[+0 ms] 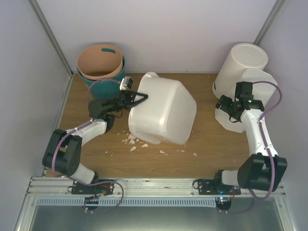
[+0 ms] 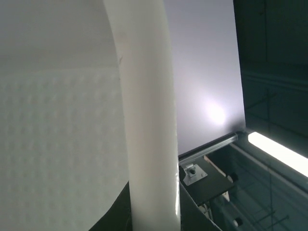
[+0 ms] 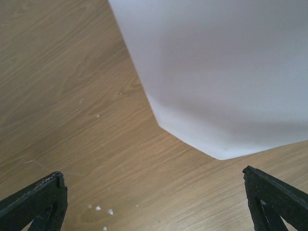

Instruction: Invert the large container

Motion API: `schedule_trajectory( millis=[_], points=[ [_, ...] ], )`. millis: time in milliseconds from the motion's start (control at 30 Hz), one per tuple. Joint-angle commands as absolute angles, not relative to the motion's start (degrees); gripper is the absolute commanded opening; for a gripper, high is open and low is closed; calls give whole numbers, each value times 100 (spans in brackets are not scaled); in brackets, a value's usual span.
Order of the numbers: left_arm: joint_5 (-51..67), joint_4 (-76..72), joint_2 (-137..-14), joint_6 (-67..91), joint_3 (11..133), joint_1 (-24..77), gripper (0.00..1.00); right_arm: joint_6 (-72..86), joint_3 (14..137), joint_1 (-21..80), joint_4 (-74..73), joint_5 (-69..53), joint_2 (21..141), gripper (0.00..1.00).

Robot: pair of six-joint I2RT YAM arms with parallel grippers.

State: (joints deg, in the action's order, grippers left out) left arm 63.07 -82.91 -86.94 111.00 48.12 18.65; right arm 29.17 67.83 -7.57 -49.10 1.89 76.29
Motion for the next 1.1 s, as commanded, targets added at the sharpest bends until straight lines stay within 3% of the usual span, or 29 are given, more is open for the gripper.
schedule_trajectory(
  millis=[0, 300, 1067],
  points=[
    [5473, -8696, -8211, 10877, 4362, 2007, 0, 2810, 6759, -807, -5103, -266, 7258, 100],
    [4934, -8597, -7938, 10655, 4151, 2364, 0, 2809, 7261, -802, -5573, -188, 6866, 100],
    [3424, -10365, -9230, 11307, 4628, 3736, 0, 3027, 8322, -800, -5872, 369, 6724, 100]
  ],
)
